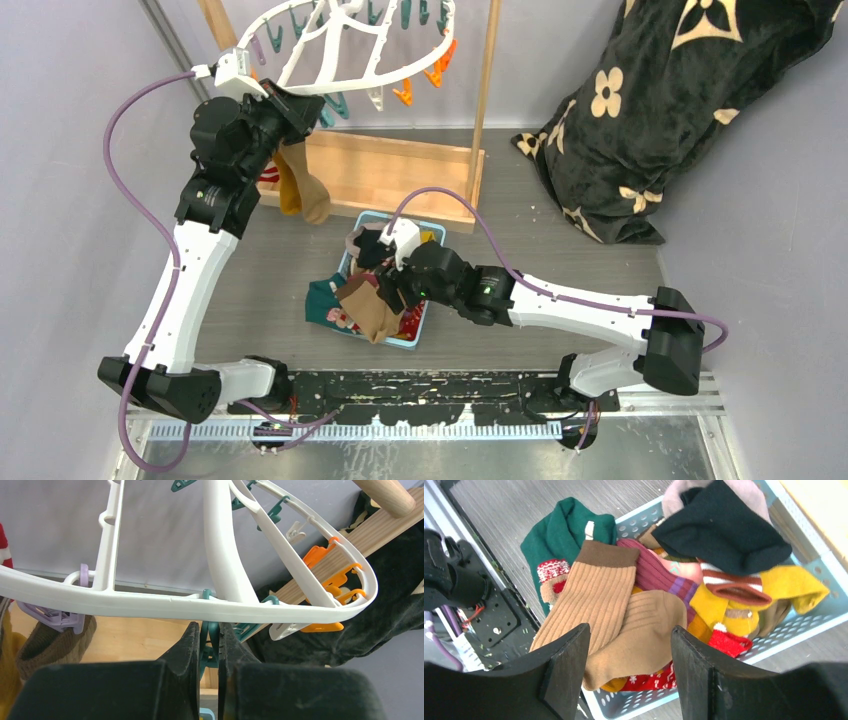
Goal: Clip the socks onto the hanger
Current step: Adjust the sock in the bin.
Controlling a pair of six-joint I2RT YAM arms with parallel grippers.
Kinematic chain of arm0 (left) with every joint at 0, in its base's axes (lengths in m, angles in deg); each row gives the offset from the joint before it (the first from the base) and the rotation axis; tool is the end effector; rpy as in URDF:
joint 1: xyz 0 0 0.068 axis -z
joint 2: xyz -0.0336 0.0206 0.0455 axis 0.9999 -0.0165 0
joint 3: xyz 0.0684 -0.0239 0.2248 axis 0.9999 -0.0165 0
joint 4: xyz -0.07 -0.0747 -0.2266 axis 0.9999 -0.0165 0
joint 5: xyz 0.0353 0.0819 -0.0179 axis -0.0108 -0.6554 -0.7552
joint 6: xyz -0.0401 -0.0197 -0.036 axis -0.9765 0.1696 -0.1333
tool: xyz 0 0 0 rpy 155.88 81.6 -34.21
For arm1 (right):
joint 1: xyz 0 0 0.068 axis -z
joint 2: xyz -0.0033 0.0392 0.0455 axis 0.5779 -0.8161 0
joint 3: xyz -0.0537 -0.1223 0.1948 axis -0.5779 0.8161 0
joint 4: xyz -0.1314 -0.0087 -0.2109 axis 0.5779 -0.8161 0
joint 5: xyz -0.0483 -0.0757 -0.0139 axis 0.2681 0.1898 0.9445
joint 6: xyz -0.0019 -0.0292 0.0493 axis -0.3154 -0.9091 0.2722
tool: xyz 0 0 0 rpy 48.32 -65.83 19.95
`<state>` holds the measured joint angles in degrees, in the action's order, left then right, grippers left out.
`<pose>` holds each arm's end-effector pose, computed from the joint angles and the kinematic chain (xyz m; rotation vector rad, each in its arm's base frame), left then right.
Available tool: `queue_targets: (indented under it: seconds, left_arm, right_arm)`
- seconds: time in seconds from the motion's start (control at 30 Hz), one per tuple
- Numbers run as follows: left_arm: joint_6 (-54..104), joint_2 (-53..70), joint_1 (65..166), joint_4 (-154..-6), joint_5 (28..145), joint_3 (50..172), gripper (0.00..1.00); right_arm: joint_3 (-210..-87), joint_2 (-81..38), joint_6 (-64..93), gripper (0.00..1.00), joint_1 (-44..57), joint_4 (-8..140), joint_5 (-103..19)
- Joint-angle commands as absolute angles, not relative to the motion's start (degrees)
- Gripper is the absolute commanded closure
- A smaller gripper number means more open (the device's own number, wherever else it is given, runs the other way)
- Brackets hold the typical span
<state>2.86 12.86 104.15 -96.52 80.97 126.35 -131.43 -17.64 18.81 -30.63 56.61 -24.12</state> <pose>0.2581 -0.0716 0.4531 -0.2228 1.5690 -0.7130 0.1319 0.2784 0.2613 -0.8793 1.9398 0.6413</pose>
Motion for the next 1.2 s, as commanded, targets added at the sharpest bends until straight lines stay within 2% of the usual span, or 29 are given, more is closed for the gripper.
queue_targets:
  seconds: [0.0,0.23,0.33,0.43,0.57,0.8,1.17]
  left_arm:
    - [3.2,14.7,104.0,-93.0,81.7,127.7,1.0]
    - [3.3,14.7,103.9,-92.8,81.6,127.3,1.0]
    - [3.4,14.9,103.9,-92.9,81.6,127.3,1.0]
    - [3.7,15.0,103.9,-93.1,81.4,127.2,1.0]
    - [3.8,15.2,103.9,-93.1,81.2,127.0,1.0]
    - [3.9,15.2,103.9,-93.3,80.8,127.0,1.0]
    - [4.0,15.4,103.9,-93.4,80.9,127.1,1.0]
  right_arm:
    - [-127.8,-14.0,29.9,0.36,-28.7,60.6,-22.2]
    - [-122.9,-16.4,45.4,0.43,-23.8,65.1,-29.7]
    - [-122.7,-16.0,42.8,0.44,-23.4,64.6,-29.3]
    - [-123.9,-14.1,38.0,0.41,-23.4,64.2,-27.0]
    - [-131.6,-17.2,29.4,0.39,-26.1,59.6,-26.0]
    - [-151.9,-34.0,14.8,0.37,-34.8,43.1,-19.1]
    - [-168.4,-50.3,7.9,0.41,-42.3,30.4,-9.3]
